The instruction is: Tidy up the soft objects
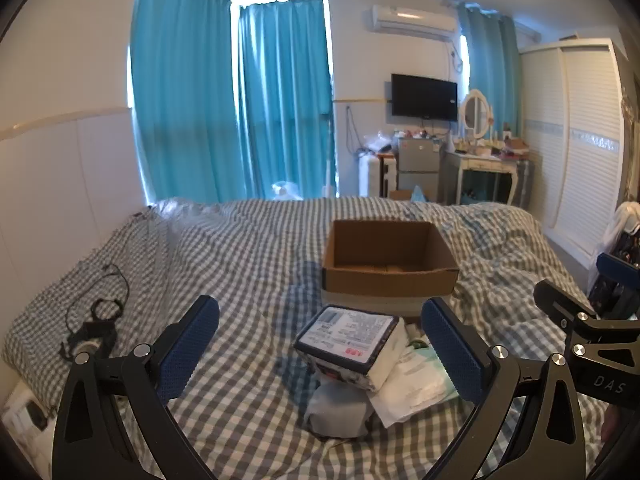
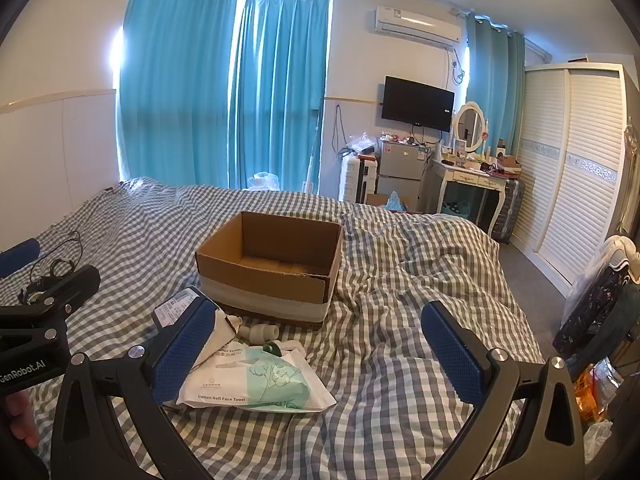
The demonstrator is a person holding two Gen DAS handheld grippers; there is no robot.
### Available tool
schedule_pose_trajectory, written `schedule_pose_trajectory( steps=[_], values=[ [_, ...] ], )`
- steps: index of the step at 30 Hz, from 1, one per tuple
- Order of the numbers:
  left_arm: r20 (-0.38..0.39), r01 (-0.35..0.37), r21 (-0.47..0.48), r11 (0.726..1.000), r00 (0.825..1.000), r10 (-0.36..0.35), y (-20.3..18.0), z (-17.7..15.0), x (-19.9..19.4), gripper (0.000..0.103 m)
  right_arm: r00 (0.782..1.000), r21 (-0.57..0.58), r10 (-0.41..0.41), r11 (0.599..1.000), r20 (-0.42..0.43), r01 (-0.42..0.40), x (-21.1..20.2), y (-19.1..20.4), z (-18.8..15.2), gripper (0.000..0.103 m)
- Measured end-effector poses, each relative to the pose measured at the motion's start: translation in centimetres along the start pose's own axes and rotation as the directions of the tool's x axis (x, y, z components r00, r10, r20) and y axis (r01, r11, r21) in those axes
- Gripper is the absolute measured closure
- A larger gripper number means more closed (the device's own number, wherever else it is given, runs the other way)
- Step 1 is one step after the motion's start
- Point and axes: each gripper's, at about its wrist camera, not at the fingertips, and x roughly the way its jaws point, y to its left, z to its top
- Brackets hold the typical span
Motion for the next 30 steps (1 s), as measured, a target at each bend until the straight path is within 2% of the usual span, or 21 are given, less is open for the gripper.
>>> schedule_pose_trajectory(
  steps=[30],
  values=[
    [0.002,-0.007,0.005,1.0,1.0,0.007,0.58,0.29,0.17,0.0,1.0,-0.006,-0.003,1.0,-0.004,0.003,0.15,0.24,-0.27,0.0]
  ],
)
